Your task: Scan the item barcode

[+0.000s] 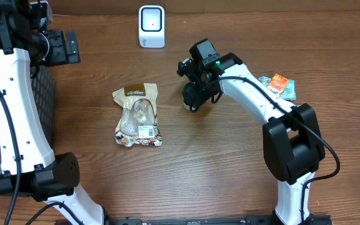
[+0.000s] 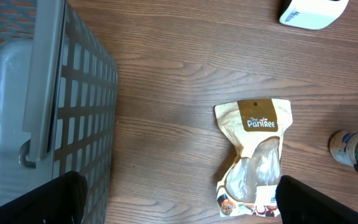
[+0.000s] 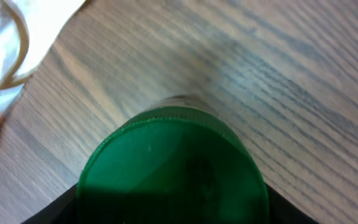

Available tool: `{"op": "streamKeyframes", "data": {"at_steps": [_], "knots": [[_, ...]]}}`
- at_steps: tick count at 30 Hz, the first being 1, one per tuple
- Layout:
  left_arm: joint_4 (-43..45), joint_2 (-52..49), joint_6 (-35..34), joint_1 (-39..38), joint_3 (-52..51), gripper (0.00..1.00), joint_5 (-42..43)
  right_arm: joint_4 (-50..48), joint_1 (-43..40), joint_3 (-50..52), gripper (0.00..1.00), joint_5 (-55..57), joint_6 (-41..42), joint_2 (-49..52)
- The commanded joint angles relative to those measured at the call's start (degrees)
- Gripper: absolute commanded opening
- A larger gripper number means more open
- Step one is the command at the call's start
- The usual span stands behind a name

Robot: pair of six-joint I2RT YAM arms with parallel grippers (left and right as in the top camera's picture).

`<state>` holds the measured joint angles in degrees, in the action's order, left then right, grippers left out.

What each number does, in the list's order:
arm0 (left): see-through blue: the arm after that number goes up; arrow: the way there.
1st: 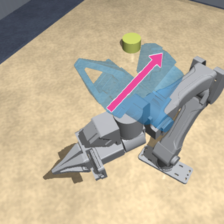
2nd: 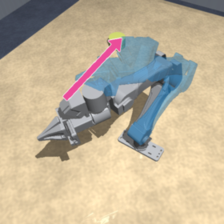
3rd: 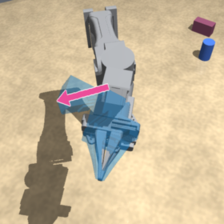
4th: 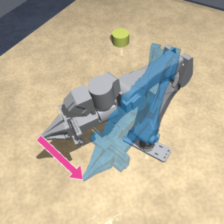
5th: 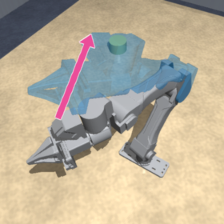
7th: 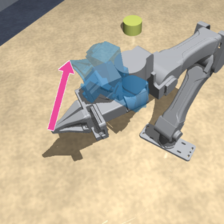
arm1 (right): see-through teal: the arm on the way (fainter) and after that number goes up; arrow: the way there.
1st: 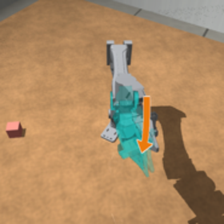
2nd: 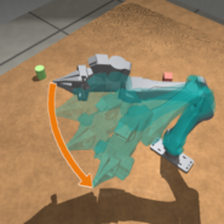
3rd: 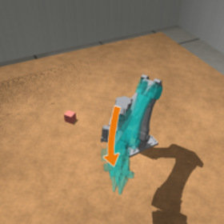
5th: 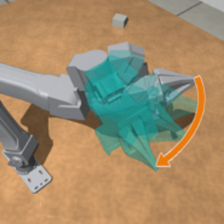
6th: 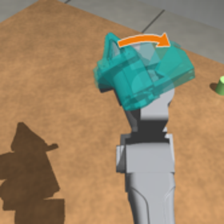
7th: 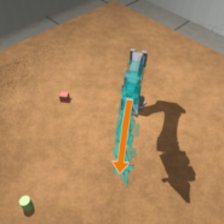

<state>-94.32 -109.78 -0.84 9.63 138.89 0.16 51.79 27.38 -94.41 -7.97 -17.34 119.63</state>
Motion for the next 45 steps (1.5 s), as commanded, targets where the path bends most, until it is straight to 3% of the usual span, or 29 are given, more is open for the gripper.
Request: {"op": "streamKeyframes", "data": {"at_steps": [1,7,13,17,22,28,31,34,37,42,45], "knots": [[0.0,-0.1,1.0,0.1,0.0,1.00,-0.4,-0.4,0.0,-0.3,0.50,2.3,8.7,0.1],[0.1,-0.1,1.0,0.1,0.0,1.00,-0.4,1.9,0.0,-2.8,0.49,7.9,27.3,0.1],[0.0,-0.1,1.0,0.1,0.0,1.00,-0.4,4.3,0.1,-3.1,0.49,9.4,56.0,0.1],[0.1,-0.1,1.0,0.1,0.0,1.00,-0.4,3.8,0.8,-3.1,0.52,12.5,65.9,0.1],[0.1,-0.1,1.0,0.1,0.0,0.99,-0.4,3.5,1.4,-2.8,0.67,17.4,71.2,0.1],[0.0,-0.1,1.0,0.1,0.0,1.00,-0.4,3.2,1.4,-1.4,0.83,17.4,69.9,0.1],[0.1,-0.1,1.0,0.1,0.0,1.00,-0.4,2.6,1.4,-1.5,0.98,17.4,63.8,0.1],[0.1,-0.1,1.0,0.1,0.0,0.99,-0.4,2.8,1.4,-2.1,1.00,17.4,56.6,0.1],[0.1,-0.1,1.0,0.1,0.0,1.00,-0.4,3.7,0.9,-4.0,1.00,17.4,46.0,-0.2],[0.1,-0.1,1.0,0.1,0.0,1.00,-0.4,5.8,0.3,-8.6,1.00,17.4,19.9,-0.7],[0.1,-0.1,1.0,0.1,0.0,1.00,-0.4,5.6,0.3,-8.8,1.00,17.2,10.9,-0.7]]}}
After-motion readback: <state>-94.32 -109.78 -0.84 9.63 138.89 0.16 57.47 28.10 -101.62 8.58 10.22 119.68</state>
